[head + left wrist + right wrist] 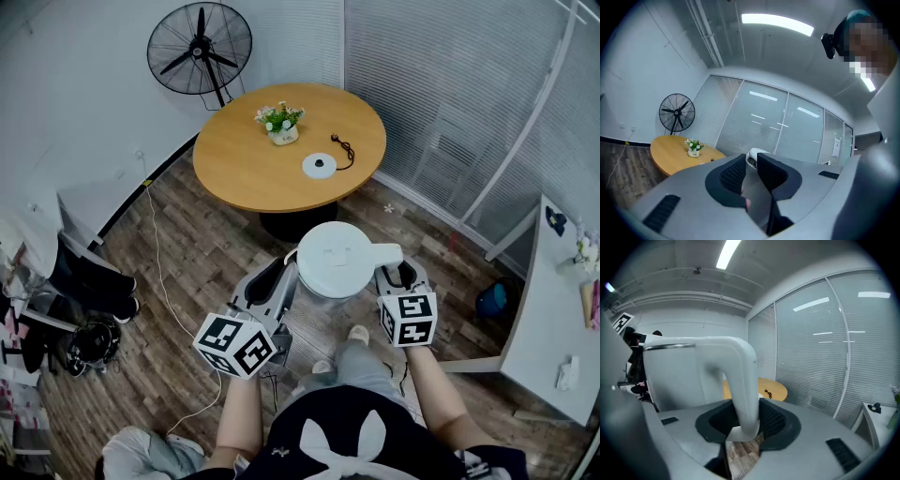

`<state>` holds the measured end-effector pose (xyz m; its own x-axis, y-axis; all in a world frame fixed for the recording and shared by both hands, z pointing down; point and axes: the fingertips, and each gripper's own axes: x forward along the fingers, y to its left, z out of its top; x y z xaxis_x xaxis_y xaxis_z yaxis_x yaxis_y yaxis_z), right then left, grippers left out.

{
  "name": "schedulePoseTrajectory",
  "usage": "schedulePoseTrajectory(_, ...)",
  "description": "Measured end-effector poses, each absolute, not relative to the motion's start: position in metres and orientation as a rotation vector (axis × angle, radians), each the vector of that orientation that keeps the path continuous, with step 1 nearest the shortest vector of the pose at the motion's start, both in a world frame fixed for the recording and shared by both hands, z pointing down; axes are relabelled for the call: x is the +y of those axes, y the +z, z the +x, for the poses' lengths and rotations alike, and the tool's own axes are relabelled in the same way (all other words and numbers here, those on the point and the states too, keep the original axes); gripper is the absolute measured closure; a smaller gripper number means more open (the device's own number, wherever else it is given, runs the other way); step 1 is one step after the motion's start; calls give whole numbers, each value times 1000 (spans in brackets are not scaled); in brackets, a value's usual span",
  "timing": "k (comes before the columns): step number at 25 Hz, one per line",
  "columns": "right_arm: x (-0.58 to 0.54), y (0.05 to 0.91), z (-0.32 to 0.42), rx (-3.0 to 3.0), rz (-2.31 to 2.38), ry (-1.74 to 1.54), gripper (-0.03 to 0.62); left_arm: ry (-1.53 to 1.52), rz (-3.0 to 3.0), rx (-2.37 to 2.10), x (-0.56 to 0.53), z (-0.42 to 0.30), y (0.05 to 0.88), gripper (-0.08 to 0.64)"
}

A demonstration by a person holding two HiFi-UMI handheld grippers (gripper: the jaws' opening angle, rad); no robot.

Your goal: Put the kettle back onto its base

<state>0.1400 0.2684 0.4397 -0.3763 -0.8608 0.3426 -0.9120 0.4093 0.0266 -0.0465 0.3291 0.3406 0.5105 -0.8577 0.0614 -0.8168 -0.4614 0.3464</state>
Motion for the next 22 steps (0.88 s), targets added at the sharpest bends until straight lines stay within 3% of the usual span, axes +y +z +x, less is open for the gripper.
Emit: schedulePoseTrajectory(22,182,458,126,-2372,1494,320,442,-138,2365,-1407,241,-59,355,469)
